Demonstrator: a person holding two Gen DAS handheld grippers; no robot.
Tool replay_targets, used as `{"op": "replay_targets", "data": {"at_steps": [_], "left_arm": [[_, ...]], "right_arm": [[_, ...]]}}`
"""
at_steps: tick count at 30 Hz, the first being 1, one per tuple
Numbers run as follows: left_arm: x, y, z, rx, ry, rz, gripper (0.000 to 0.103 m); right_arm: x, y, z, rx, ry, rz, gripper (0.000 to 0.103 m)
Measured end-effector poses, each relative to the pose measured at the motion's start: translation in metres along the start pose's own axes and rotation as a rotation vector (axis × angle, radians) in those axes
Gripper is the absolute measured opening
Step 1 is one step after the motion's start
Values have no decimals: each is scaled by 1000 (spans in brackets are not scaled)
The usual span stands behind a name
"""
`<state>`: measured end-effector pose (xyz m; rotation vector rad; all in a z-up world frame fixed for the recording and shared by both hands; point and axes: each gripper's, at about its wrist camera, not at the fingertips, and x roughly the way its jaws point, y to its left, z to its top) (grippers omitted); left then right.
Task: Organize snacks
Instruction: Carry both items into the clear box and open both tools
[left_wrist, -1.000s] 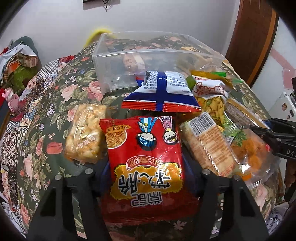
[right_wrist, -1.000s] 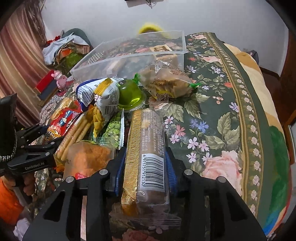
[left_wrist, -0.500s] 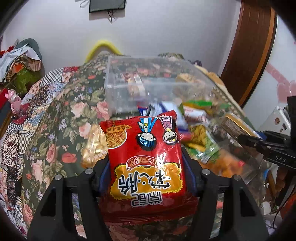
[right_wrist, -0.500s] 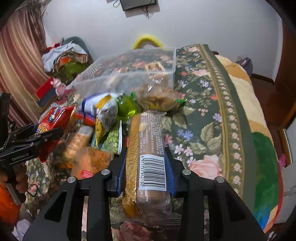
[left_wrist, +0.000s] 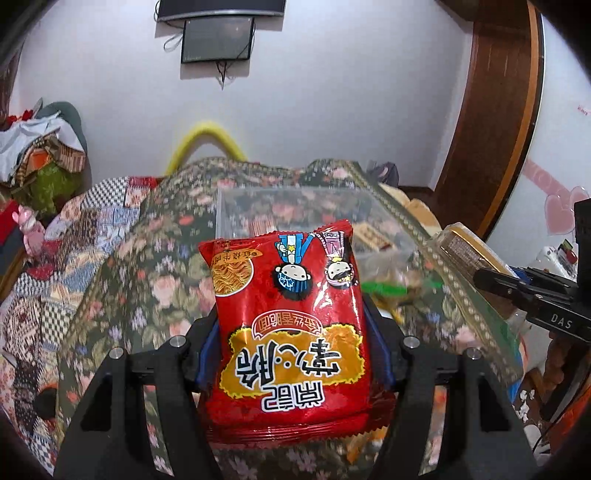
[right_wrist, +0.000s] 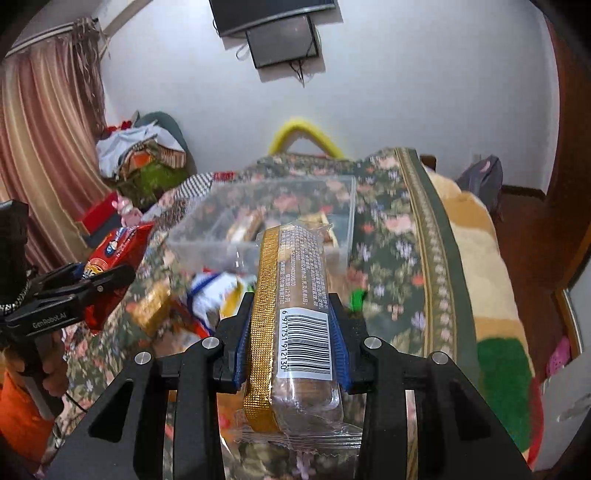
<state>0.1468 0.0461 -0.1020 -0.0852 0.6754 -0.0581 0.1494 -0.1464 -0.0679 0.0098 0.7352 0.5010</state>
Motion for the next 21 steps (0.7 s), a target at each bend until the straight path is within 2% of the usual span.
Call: {"op": "replay_targets", "data": {"at_steps": [5,11,21], "left_arm": [[8,1,25,11,-39,5,66],[27,3,44,6,-49,-2,66],[81,16,59,-40,-7,4,66]], "right_arm": [[6,4,22,-24,-50,1,34],[20,12,39,-42,-82,26,34],[75,18,63,-32,-28,79,34]]}}
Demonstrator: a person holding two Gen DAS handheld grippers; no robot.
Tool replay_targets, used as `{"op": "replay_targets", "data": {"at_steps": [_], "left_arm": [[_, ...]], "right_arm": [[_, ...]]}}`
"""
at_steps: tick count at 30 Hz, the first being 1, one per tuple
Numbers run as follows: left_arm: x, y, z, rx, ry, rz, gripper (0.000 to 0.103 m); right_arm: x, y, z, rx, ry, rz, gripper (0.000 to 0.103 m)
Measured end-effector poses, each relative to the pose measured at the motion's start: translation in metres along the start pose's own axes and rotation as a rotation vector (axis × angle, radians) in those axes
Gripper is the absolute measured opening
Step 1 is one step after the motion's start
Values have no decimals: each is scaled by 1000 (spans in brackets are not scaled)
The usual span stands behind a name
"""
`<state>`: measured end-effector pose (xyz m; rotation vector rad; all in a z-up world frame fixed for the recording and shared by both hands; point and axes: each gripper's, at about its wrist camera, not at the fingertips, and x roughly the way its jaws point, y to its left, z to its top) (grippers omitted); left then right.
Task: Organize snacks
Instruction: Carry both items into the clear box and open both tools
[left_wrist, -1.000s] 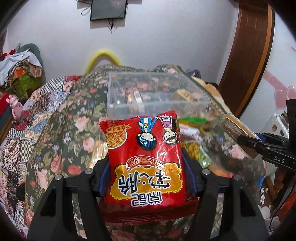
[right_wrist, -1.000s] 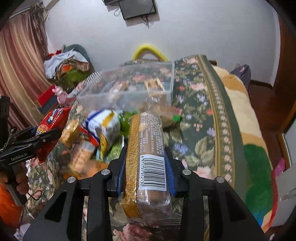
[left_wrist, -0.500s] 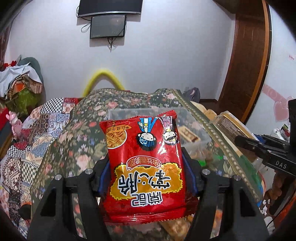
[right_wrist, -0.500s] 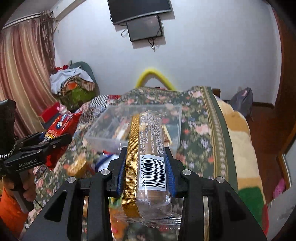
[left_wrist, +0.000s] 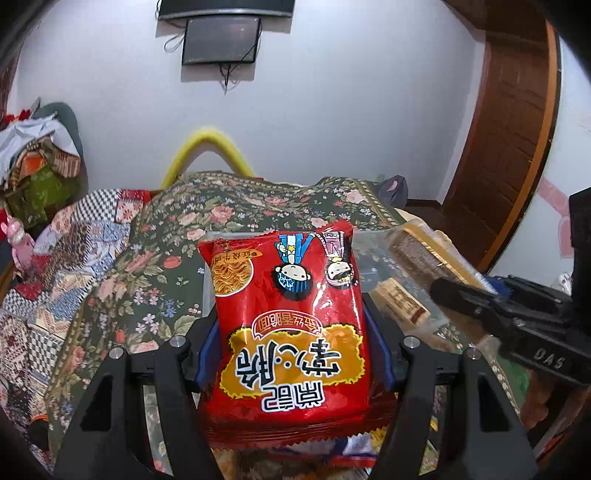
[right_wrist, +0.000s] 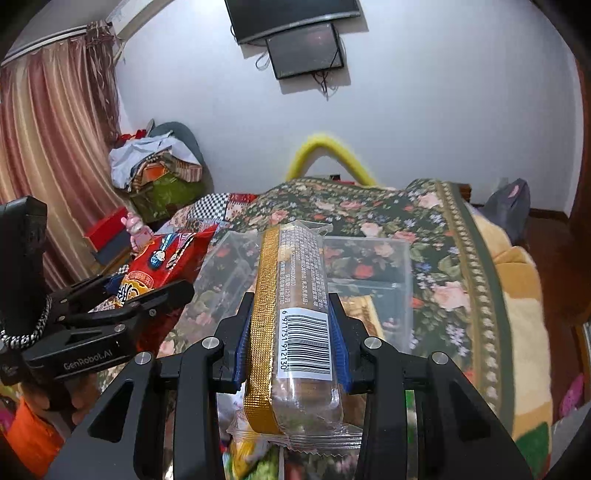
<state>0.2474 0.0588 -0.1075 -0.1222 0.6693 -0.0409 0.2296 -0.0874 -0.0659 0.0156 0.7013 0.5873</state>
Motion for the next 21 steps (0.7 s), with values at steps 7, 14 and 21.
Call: {"op": "replay_targets", "data": {"at_steps": [7,14,21], "left_arm": [[41,14,4,-26,57,13,66],[74,24,11,-49,111,2,66],[98,24,15,-37,163,20,66]], "right_arm": [[42,-7,7,16,67,-15,34],[74,-18,14,60,145,-18,34],[92,-19,10,49,203,-40,34]]}}
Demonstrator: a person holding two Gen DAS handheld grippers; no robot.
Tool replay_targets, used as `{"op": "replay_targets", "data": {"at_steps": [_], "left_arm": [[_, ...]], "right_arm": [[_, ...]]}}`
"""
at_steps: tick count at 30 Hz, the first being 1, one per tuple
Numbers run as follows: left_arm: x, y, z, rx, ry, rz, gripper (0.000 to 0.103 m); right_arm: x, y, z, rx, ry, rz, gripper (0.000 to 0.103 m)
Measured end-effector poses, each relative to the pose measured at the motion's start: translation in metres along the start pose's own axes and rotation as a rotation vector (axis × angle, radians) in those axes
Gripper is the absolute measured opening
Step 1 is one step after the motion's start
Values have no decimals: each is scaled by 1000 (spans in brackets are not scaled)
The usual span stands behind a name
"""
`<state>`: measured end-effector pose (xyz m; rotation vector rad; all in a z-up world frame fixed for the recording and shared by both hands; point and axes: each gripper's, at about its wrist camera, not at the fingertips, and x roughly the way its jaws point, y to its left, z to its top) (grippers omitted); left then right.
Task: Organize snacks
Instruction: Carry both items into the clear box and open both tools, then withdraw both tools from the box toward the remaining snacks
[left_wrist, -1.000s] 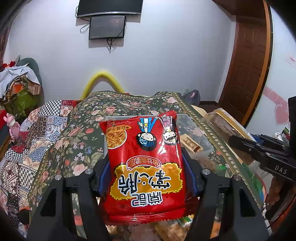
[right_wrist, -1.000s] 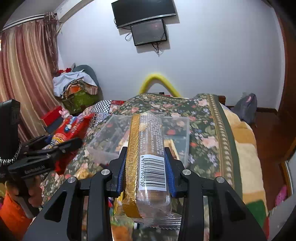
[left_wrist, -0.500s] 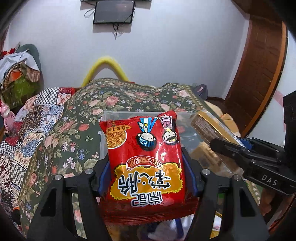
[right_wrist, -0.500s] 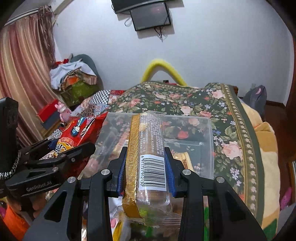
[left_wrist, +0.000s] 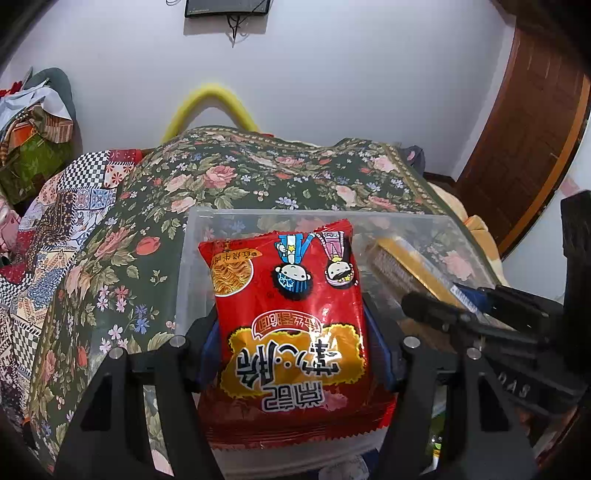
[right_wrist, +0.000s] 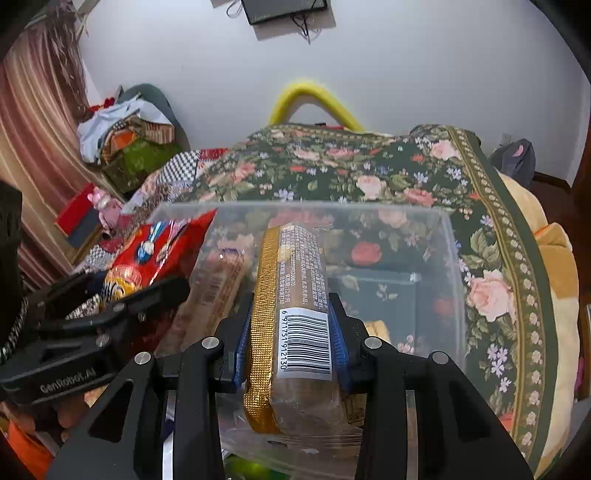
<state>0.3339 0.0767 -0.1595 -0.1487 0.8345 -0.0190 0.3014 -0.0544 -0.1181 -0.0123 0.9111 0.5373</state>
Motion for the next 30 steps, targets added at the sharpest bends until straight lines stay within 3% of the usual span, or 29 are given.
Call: {"op": "replay_targets", "data": {"at_steps": [9,22,30], "left_arm": [[-8,-2,-3,12,-3,-8,66],[-98,11,-12,18,-108,9,66],[-124,24,-45,40,-70,43,67]], "right_arm": [[-17,7,-1,-62,-43,-42,37],[-84,3,-11,-91,-128,-42,39],[-116,-2,-32,-106,-147,-82,46]]}}
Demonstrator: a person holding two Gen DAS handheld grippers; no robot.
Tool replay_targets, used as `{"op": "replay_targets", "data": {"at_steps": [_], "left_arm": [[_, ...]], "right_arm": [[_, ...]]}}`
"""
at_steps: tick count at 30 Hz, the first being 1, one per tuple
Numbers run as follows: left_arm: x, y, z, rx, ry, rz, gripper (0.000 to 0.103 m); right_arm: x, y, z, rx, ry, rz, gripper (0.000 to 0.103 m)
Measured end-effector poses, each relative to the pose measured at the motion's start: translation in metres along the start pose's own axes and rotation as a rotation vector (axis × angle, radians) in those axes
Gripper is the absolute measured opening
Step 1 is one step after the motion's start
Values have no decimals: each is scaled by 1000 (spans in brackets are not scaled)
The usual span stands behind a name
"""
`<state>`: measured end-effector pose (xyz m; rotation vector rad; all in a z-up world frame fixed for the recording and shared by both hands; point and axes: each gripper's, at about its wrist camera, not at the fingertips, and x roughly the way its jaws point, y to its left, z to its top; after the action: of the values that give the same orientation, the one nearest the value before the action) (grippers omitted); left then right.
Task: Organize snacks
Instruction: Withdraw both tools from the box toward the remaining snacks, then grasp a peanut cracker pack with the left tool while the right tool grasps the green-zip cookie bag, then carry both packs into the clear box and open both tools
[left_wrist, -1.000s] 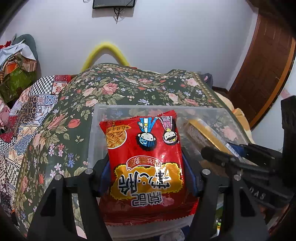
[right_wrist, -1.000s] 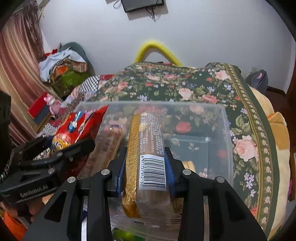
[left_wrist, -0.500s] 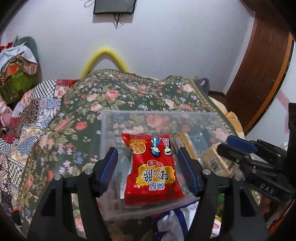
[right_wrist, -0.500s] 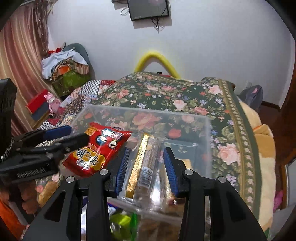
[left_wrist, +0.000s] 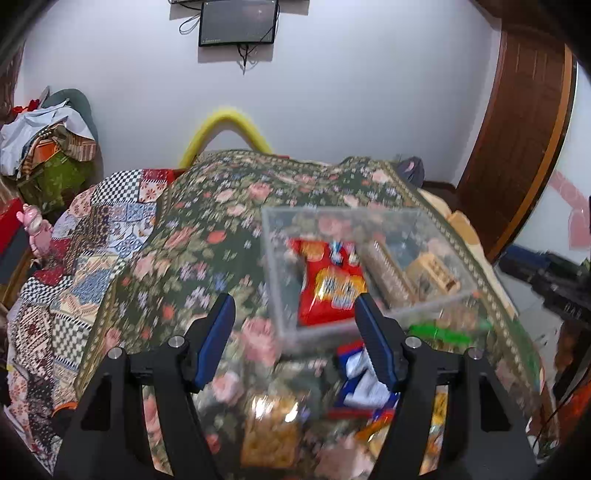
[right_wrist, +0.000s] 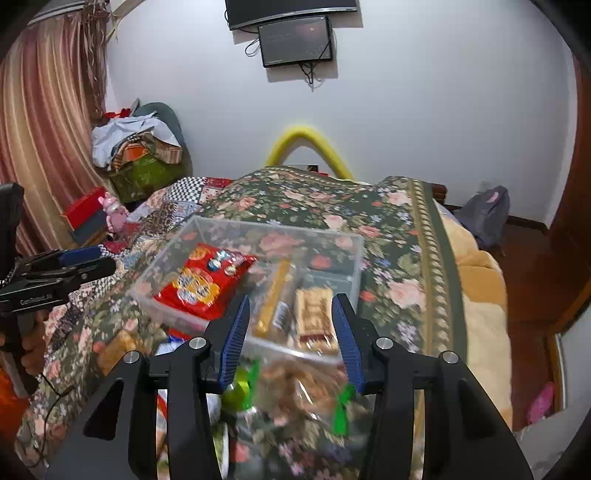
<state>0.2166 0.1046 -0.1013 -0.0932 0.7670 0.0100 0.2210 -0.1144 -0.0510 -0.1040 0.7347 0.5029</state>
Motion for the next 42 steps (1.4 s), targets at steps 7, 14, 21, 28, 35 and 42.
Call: {"op": "replay_targets", "data": {"at_steps": [7,14,21,28,35,42], "left_arm": [[-4,13,-39,-2,69,7,67],[14,23,-77,-35,156,3,67],[42,30,-101,-76,230,-1,67],[59,25,-110,-44,237,17,67],[59,19,-113,-11,177,49,46],[48,16,-114,-5,156,49,45]], "right_arm": [[-12,-10,-28,-13,44,-45,58],[10,-15,-55,-8,147,-28,71],[39,-13,-66,-6,202,-24,76],[62,-8,-71,-8,227,-17,80],[67,-9,-68,13,203,-22,74],[58,-5,-68,-21,180,-15,58]]}}
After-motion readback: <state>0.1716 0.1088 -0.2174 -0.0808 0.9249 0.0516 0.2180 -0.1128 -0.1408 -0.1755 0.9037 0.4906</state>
